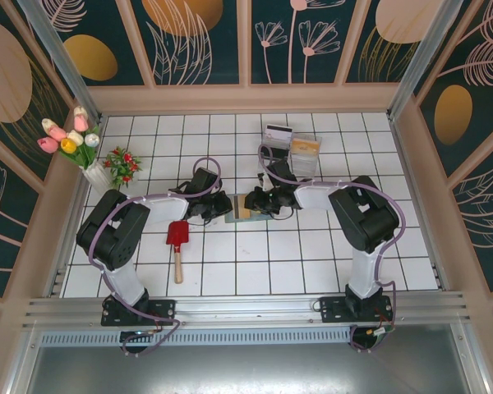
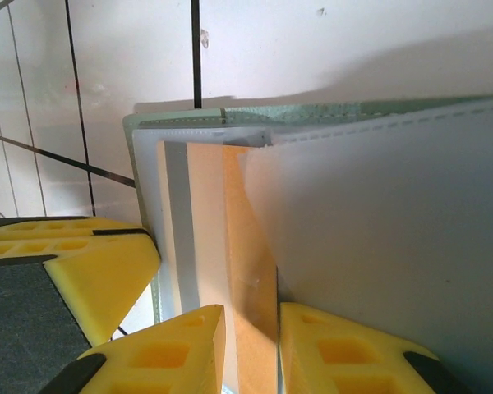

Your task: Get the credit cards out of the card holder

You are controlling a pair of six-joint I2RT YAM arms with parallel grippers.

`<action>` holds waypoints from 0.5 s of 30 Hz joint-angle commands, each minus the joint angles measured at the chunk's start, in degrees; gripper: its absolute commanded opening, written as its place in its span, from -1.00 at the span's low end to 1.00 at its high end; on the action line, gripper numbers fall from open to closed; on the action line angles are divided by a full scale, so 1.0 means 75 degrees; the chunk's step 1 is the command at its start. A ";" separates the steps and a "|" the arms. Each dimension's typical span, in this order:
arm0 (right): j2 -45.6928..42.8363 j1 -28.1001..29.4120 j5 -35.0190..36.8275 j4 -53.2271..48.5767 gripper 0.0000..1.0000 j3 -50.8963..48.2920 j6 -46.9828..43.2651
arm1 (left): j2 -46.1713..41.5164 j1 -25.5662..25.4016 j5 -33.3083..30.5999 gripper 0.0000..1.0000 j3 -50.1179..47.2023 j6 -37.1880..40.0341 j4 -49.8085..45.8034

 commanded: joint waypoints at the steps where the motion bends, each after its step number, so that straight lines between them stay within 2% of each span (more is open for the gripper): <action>1: 0.0371 0.0005 0.0890 -0.0596 -0.47 -0.0043 -0.0203 | 0.0191 -0.0032 -0.0150 -0.73 -0.0039 0.0200 -0.0515; 7: 0.0373 0.0006 0.0767 -0.0438 -0.49 -0.0152 -0.0120 | -0.0281 -0.0032 -0.0300 -0.76 0.0734 0.0721 -0.1262; 15: 0.0391 -0.0007 0.0616 -0.0242 -0.50 -0.0241 0.0053 | -0.0073 -0.0040 0.0032 -0.89 0.1262 0.0457 -0.0859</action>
